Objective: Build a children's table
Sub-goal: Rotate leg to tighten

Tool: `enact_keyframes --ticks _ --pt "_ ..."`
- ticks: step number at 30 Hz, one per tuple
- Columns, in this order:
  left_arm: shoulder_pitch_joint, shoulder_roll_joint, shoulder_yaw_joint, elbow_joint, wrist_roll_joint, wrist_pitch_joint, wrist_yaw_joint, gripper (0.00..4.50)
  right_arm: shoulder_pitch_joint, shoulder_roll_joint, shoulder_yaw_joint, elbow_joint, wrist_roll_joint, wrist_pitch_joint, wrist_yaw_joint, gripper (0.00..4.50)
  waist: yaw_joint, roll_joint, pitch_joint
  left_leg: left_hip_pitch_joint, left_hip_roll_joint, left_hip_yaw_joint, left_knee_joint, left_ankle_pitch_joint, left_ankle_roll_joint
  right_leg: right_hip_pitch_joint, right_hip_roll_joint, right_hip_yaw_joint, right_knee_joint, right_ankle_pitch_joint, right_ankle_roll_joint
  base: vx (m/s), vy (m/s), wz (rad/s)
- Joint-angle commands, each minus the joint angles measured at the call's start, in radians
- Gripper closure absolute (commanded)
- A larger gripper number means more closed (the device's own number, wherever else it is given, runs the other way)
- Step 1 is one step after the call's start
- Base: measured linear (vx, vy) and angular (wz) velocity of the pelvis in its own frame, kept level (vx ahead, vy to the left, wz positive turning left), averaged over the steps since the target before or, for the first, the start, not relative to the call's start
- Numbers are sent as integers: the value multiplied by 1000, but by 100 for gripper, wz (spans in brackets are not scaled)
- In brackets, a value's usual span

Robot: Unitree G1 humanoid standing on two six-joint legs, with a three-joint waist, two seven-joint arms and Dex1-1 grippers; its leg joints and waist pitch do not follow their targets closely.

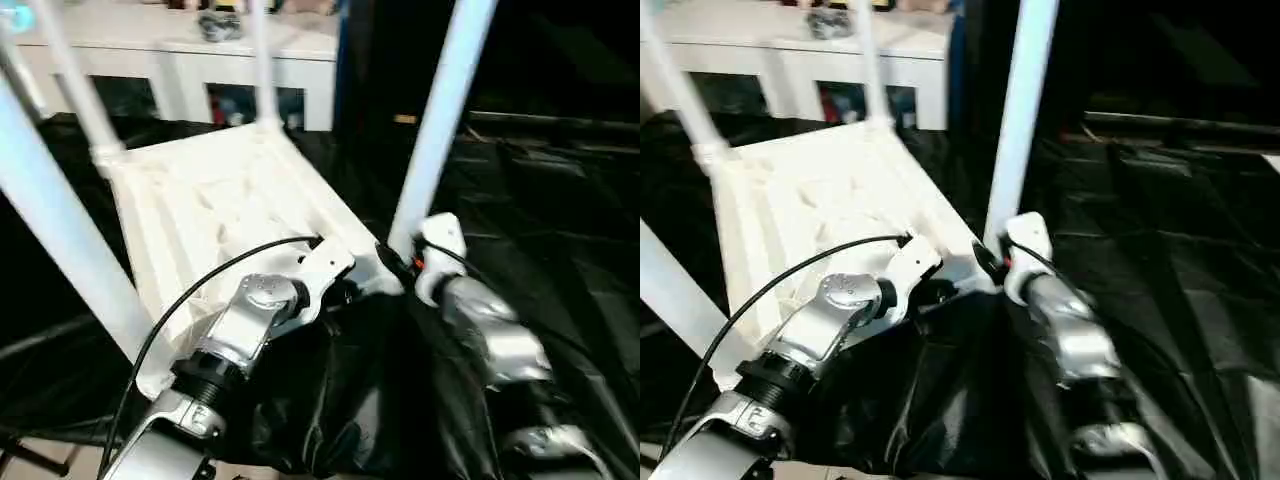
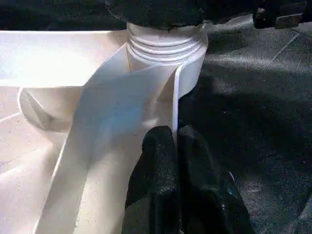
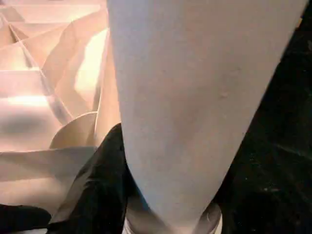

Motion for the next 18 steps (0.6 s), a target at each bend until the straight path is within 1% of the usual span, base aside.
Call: enact_keyframes --ticks 1,2,3,4,5,6,7,8,10,12,13,14,15,16,17,18 --pt "-38 -22 -21 -34 -10 -54 -4 450 12 77 76 20 51 36 128 195 1 -2 -48 14 61 -40 -92 -369 -2 21 -93 49 -90 -411 -165 0 0 0" --pt "-32 -9 -21 -40 -11 -55 -17 450 14 63 71 9 61 42 152 179 2 -2 -49 12 62 -39 -92 -355 3 22 -93 49 -89 -402 -167 0 0 0" --pt "-29 -1 -22 -43 -13 -52 -21 450 15 54 70 4 68 44 164 177 2 -2 -49 12 63 -38 -92 -352 4 22 -93 50 -88 -399 -168 0 0 0" --pt "-26 12 -24 -47 -17 -55 -37 450 17 33 80 -3 70 43 193 173 3 -2 -50 13 63 -37 -90 -345 9 22 -92 50 -87 -388 -173 0 0 0" --pt "-24 19 -26 -48 -19 -57 -46 450 18 21 86 -6 70 42 209 161 3 -2 -50 10 63 -36 -91 -328 14 25 -93 51 -84 -374 -178 0 0 0" --pt "-21 31 -29 -51 -20 -63 -61 450 22 0 98 -14 67 39 235 161 4 -2 -51 10 64 -36 -90 -322 16 25 -92 50 -84 -375 -180 0 0 0" --pt "-13 53 -29 -61 -26 -74 -99 450 32 -40 116 -30 63 36 291 134 6 -2 -52 11 65 -34 -88 -309 18 25 -93 51 -83 -364 -185 0 0 0" --pt "-12 56 -29 -63 -28 -75 -105 450 33 -45 118 -33 62 35 300 129 8 -2 -53 10 64 -34 -88 -302 21 26 -92 51 -83 -357 -188 0 0 0" --pt "-2 82 -29 -77 -40 -89 -155 450 45 -86 131 -53 58 30 366 124 10 -3 -54 8 65 -31 -86 -281 31 26 -91 51 -78 -333 -200 0 0 0" --pt "7 111 -33 -89 -49 -103 -201 450 53 -123 138 -70 52 28 411 99 11 -1 -57 4 66 -31 -85 -255 37 31 -91 51 -74 -301 -208 0 0 0" --pt "16 133 -37 -100 -64 -125 -246 450 57 -152 149 -79 36 17 436 89 15 2 -58 6 67 -30 -84 -234 42 30 -90 50 -72 -269 -214 0 0 0" --pt "21 146 -39 -107 -74 -139 -277 450 59 -170 157 -84 25 9 451 86 14 3 -59 7 69 -28 -83 -222 44 28 -90 52 -68 -238 -227 0 0 0" --pt "28 164 -42 -120 -86 -144 -315 450 64 -195 169 -95 18 2 481 79 16 3 -59 6 69 -28 -82 -215 45 30 -89 51 -66 -224 -231 0 0 0" --pt "34 184 -46 -130 -94 -153 -349 450 69 -218 178 -107 13 -7 508 68 19 3 -63 5 70 -29 -81 -189 49 34 -89 51 -59 -179 -244 0 0 0" --pt "41 212 -49 -142 -106 -159 -395 450 76 -252 187 -126 22 -17 554 68 21 6 -66 4 71 -28 -78 -154 56 35 -85 51 -49 -118 -259 0 0 0" --pt "41 212 -49 -142 -106 -159 -395 450 76 -252 187 -126 22 -17 554 68 27 7 -69 8 71 -26 -76 -138 62 35 -85 51 -47 -86 -265 0 0 0"
